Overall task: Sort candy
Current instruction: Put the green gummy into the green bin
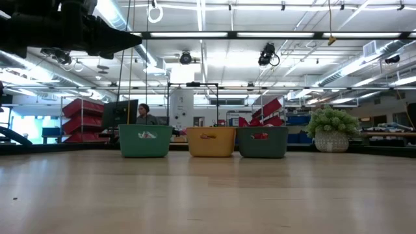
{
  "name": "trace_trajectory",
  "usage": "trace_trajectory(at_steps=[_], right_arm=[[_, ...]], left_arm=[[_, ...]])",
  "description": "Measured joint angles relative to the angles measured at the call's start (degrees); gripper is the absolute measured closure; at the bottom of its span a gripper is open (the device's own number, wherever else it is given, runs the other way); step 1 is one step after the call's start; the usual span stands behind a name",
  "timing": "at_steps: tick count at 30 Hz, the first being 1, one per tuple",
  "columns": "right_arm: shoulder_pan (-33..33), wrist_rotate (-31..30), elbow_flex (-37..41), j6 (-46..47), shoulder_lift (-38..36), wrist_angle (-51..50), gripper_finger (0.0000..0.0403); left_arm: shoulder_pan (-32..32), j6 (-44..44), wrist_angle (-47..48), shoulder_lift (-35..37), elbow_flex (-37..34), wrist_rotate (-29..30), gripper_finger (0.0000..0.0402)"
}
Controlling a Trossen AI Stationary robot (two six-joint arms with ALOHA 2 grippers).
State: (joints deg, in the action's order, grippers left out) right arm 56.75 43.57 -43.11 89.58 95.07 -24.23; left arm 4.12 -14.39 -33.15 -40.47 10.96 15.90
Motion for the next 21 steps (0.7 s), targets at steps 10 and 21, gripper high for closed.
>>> trace_trajectory(at_steps=[10,21], right_arm=[[-3.5,-10.9,-3.9,-5.4,-0.8,-7.9,0.0403],[-14.2,-33.8,-4.5,-14.7,-3.7,-11.7,0.0403]], left_arm=[[0.0,0.0,-1.4,0.0,0.0,0.1,0.0401],[0.0,0.0,-2.2,0.0,0.0,0.2,0.0401]])
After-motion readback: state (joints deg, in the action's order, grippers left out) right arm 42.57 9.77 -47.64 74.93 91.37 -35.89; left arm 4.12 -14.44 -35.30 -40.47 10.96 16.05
